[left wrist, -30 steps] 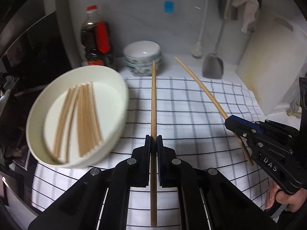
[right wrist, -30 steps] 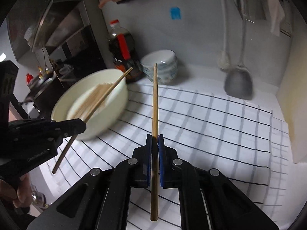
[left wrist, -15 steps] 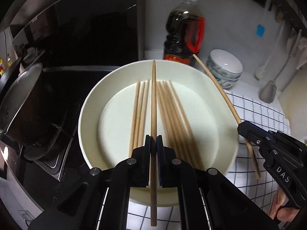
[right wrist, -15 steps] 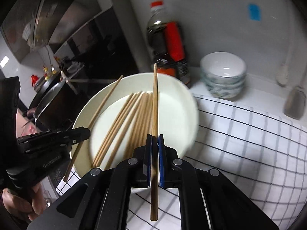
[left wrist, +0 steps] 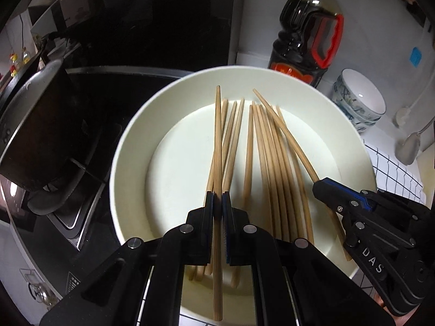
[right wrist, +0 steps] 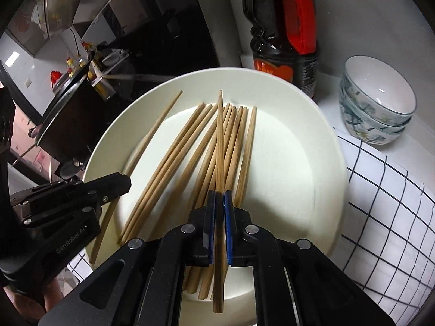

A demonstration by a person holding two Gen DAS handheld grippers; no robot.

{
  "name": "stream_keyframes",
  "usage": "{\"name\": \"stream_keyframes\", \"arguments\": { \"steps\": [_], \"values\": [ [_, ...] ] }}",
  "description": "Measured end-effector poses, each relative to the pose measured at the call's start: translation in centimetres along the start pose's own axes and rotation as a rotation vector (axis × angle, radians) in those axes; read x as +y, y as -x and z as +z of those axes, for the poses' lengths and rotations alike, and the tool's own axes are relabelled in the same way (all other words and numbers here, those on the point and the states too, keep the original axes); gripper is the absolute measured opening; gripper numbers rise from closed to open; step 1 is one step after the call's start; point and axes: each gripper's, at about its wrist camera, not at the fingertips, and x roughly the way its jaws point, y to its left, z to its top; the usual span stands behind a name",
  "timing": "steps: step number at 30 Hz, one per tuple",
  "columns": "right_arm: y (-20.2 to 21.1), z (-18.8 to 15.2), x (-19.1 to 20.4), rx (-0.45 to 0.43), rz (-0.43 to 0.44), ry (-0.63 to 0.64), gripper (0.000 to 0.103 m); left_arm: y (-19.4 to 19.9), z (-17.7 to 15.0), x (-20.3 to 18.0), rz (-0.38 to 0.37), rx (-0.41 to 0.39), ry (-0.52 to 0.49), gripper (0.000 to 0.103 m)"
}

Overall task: Organize utensils
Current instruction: 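Lift both held chopsticks and carry them into the white bowl, then open the left tool in the bowl while the right tool releases its chopstick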

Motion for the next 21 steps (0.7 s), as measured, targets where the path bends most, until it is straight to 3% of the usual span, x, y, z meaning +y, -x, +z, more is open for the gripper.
{"name": "stream_keyframes", "arguments": {
  "steps": [21],
  "values": [
    [-2.1,0.7,-0.8,0.043,-0.02,0.016,0.007,-2.0,-0.8,0.5,0.053,0.055,0.047,0.008]
  ]
}}
